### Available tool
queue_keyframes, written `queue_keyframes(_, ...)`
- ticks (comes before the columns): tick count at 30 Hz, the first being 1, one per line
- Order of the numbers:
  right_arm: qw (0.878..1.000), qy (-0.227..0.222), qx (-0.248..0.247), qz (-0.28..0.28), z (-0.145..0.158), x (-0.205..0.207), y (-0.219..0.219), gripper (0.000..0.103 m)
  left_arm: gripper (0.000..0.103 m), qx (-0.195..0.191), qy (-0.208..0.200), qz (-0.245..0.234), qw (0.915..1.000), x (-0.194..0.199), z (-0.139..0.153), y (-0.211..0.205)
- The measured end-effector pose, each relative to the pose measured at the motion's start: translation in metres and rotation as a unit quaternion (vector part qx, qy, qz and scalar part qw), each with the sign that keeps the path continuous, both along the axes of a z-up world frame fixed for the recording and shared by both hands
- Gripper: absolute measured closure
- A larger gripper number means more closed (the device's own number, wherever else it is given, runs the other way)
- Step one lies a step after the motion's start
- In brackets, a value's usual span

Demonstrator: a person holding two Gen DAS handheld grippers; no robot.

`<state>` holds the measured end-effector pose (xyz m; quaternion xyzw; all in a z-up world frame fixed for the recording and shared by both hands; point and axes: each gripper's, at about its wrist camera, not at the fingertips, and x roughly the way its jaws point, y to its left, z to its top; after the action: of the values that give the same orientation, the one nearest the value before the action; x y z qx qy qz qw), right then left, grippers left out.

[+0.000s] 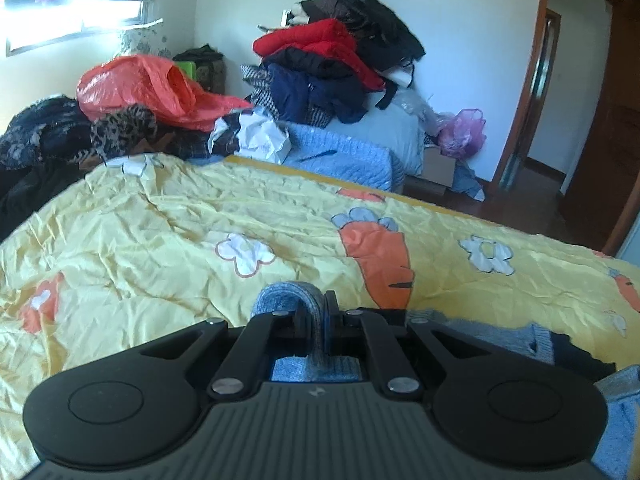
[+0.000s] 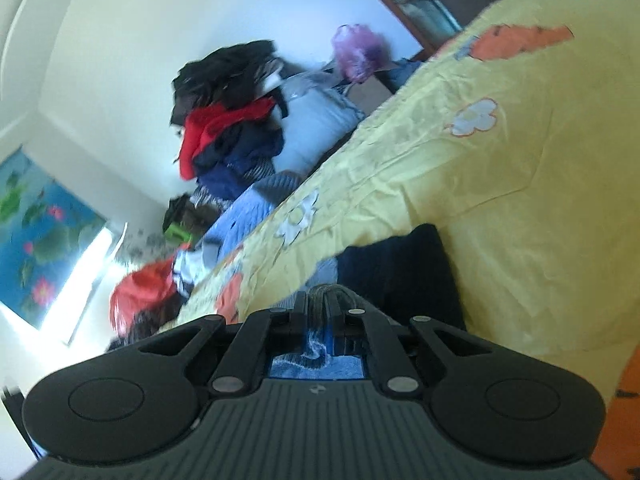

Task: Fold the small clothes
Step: 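Carry the hem with both grippers over the body to the collar, release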

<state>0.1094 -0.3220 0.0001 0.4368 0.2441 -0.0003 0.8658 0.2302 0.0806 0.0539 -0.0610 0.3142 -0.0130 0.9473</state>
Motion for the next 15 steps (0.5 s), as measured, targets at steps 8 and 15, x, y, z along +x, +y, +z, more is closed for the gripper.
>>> queue_keyframes(8, 0.996, 0.040, 0.067, -0.046, -0.037, 0.038, -0.020, 0.081, 0.097, -0.031, 0.087, -0.005, 0.9957, 0.046, -0.041, 0.001)
queue_keyframes(15, 0.995, 0.028, -0.027, -0.094, -0.022, 0.037, -0.025, 0.056, 0.080, -0.026, 0.121, -0.004, 0.9923, 0.050, -0.051, 0.010)
